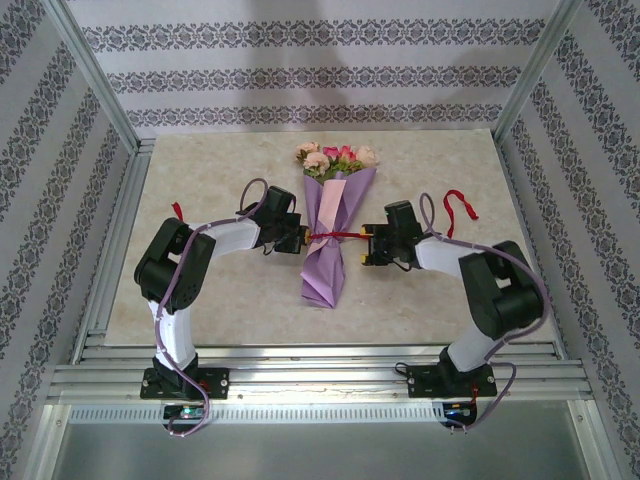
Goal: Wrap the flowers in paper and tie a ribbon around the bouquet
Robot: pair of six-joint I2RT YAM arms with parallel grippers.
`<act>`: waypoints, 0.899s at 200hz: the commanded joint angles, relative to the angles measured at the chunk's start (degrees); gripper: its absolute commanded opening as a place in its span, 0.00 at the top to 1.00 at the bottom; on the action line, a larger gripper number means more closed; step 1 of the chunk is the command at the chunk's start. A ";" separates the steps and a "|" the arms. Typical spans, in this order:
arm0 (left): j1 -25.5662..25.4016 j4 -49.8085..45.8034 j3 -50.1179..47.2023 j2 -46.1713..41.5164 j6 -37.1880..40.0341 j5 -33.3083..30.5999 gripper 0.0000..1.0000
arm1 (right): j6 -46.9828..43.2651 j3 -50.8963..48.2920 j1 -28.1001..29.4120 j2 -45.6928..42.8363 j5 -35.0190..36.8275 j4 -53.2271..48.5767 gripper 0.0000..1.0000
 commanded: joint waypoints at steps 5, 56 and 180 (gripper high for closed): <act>-0.56 2.10 -0.78 -1.35 -0.52 -0.23 1.00 | 4.70 3.33 1.56 2.31 2.38 4.73 0.45; -0.66 2.46 -0.72 -1.19 -0.78 -0.12 1.00 | 4.50 5.71 1.94 7.56 2.87 7.59 0.54; 1.89 16.92 -11.47 -6.05 -2.65 -7.66 1.00 | 3.81 -6.46 -1.60 5.55 15.85 36.74 1.00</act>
